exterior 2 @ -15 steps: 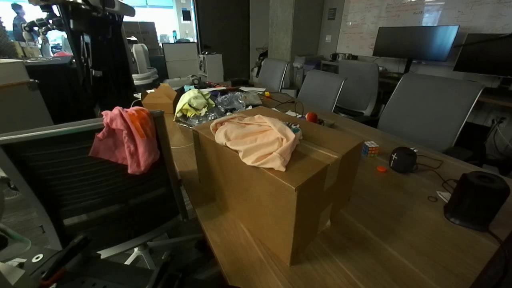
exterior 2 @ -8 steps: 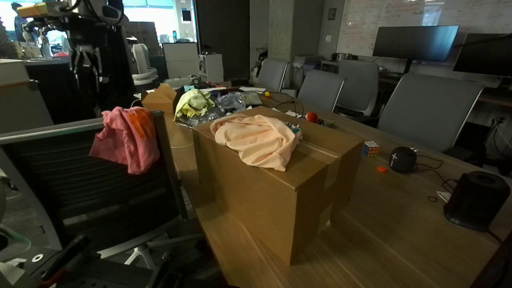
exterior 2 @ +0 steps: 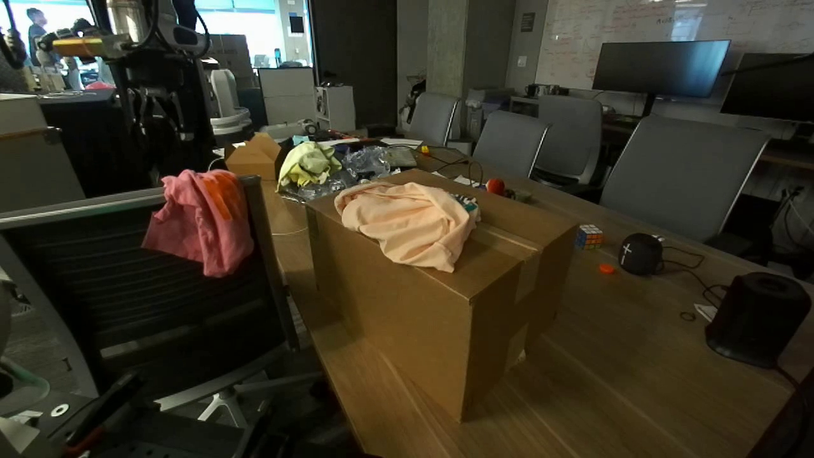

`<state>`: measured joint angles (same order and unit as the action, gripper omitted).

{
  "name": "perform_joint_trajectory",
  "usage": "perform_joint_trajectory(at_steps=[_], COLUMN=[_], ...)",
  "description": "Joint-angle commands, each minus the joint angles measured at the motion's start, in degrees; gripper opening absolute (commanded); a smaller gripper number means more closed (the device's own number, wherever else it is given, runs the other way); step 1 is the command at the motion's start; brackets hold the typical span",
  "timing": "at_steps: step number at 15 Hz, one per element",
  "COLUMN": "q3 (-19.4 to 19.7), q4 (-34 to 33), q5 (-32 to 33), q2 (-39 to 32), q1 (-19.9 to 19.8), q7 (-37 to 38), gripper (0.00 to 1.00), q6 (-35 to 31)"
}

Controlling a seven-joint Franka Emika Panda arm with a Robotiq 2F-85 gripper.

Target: Move the shirts to the top of the box one at a time

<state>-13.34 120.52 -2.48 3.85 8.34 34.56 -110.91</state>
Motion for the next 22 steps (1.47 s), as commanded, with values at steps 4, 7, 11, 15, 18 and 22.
perform_joint_trajectory(at_steps=[4,7,11,15,18,22], q3=[0.13,0.2,0.42,0.62,0.84,1.1], q4=[-1.06,-1.07,-1.12,-1.05,-1.01,-1.05], q5=[1.47,1.82,2.17,2.92,3.34,3.68], q2=[-3.45,-4.58,-5.73,-6.5,-6.82,-6.94], q1=[1.57,2.12,2.66,2.82,2.77,2.7], q7=[2.85,3.68,4.48,5.08,5.62,6.34], gripper=[1.0,1.0,1.0,1.0,1.0,1.0], q6=[-2.35,-2.24,-1.87,-1.49,-1.31,-1.06])
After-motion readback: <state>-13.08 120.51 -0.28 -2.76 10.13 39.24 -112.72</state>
